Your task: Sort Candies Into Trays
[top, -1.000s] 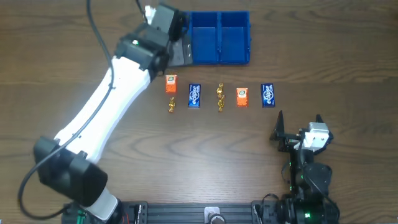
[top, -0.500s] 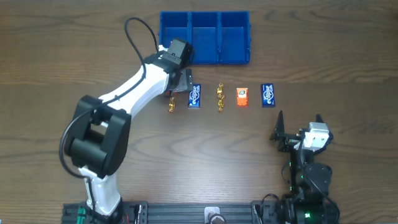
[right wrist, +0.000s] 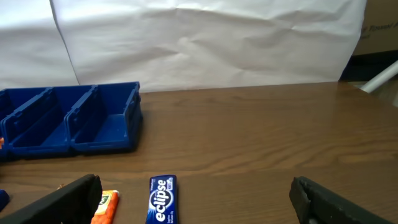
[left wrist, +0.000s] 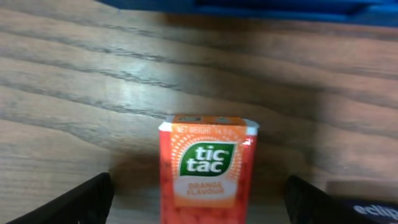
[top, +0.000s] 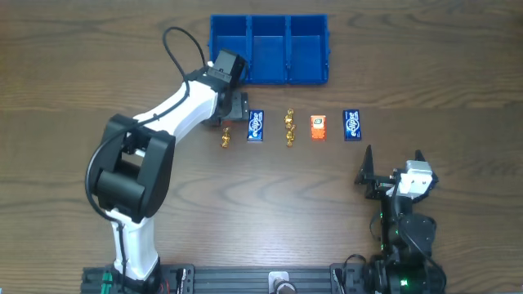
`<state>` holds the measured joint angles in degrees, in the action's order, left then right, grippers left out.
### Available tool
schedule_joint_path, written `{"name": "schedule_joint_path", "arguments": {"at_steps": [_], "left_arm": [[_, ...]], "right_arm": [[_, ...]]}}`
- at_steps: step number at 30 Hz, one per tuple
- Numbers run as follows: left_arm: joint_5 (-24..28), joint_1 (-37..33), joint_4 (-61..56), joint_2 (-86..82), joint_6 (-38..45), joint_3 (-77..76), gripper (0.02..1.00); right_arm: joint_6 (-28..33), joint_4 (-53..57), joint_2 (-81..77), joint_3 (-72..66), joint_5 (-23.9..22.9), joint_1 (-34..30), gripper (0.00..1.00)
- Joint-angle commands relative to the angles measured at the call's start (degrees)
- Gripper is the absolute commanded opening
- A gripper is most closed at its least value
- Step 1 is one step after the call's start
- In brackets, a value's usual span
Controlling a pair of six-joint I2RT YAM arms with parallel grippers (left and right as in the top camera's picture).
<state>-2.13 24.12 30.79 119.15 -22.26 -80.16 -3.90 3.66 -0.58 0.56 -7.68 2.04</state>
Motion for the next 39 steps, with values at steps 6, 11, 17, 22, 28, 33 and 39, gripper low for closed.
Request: {"name": "schedule_joint_path", "arguments": {"at_steps": [6, 11, 17, 22, 28, 33, 39], "left_arm": [[0.94, -0.13, 0.02, 1.16, 2.12, -0.04, 0.264], [0.02, 0.50, 4.87, -5.01, -1.46, -3.85, 0.246], [-7.98, 1.49, 15.58, -9.62, 0.22, -24.20, 0.237], [-7.80, -0.33, 17.73, -2.56, 2.67, -38.88, 0.240], [-1.77, -2.95, 18.40, 6.23, 3.87, -43.52, 0.240], [-0.66, -3.08, 19.39, 10.69, 3.87, -43.50, 0.246], [-0.61, -3.10, 20.24, 11.50, 3.91, -43.47, 0.257]], "right_arm": [[-0.55, 0.22, 0.42, -0.13, -0.13, -0.24, 1.000], [-0.55, 0.22, 0.42, -0.13, -0.13, -0.24, 1.000], [-0.55, 0.22, 0.42, -0.13, -0.13, -0.24, 1.000], [-0.55, 0.22, 0.42, -0.13, -0.13, -0.24, 1.000], [-0.55, 0.22, 0.42, -0.13, -0.13, -0.24, 1.000], [-0.55, 0.22, 0.42, -0.13, -0.13, -0.24, 1.000], [-0.55, 0.22, 0.42, -0.13, -0.15, -0.24, 1.000]]}}
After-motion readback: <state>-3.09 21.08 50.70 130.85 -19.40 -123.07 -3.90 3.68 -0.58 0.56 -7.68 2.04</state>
